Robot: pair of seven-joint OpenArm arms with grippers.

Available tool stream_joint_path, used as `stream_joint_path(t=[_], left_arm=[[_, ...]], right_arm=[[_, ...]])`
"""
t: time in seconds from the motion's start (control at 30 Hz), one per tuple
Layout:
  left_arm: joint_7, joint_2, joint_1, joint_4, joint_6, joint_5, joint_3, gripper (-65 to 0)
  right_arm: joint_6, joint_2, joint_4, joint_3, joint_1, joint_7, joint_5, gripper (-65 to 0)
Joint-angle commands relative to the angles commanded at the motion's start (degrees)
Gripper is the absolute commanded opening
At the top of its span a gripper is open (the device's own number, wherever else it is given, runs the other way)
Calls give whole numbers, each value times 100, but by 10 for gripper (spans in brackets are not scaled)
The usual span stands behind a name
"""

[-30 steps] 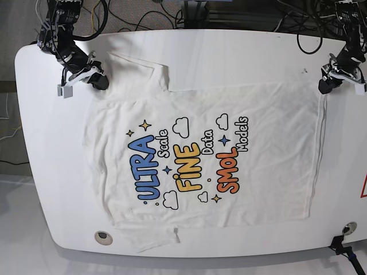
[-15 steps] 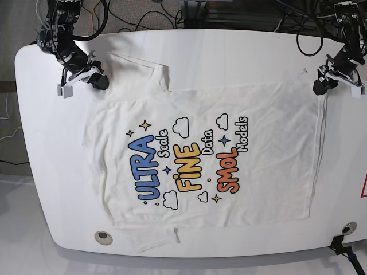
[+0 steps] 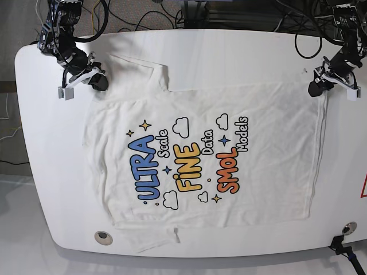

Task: Fold the T-shirt properly
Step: 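Lower both grippers and pinch the shirt's shoulder edges, then pull the shirt by its shoulders toward the robot with both grippers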

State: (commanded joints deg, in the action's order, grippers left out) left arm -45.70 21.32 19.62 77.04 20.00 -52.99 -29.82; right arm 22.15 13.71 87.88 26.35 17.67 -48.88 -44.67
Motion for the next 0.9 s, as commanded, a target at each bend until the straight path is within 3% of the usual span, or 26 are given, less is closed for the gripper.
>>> stream_joint_path(t=[0.13,0.37,0.4,0.67,0.9], left_arm=[[330,-2,2,13,20,29,35,-650],[353,-2,97,273,21,242,31,-650],[506,-12,59,153,35,127,0,-650],[541,-13,482,216,37,86,0,-650],[563,-23,703,268,69,38,-455,-650]], right_arm=[[-3,3,16,14,3,13,34,-650],[24,2,135,29,14,14,101,-650],[107,25,68,33,55,117,-224,-650],[105,78,74,78,330,98,-201,-650],[157,72,434,833,541,-311,-418,-650]])
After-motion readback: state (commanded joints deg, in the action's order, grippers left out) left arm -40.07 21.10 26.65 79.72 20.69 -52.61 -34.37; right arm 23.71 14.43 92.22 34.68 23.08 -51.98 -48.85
